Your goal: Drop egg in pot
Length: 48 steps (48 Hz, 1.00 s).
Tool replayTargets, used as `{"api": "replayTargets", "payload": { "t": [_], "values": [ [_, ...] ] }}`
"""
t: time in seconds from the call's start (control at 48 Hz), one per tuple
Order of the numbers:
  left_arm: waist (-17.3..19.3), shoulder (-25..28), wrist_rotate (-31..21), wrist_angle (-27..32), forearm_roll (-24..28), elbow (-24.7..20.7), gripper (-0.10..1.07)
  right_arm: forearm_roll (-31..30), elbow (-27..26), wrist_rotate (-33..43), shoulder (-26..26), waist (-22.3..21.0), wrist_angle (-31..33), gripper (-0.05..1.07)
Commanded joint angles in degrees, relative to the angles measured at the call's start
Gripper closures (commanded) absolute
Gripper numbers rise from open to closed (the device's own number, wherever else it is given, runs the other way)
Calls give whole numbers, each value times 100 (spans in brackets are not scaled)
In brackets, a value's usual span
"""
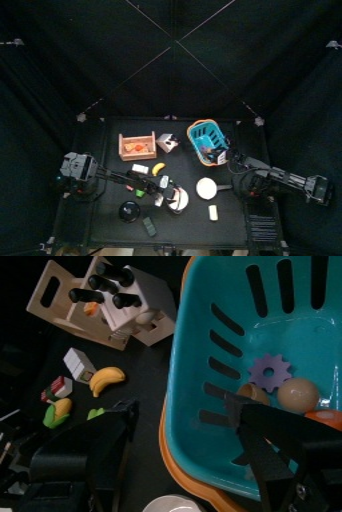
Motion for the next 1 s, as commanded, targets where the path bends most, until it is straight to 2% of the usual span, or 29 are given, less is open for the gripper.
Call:
{"api": "replayTargets", "payload": {
  "t": [0.0,0.979],
  "values": [
    [-9,-97,-9,-9,-9,-132,2,0,-114,-9,0,18,-44,4],
    [-9,-264,-9,246,-141,-114,2,-9,-167,-18,0,211,-44,4]
  ]
}}
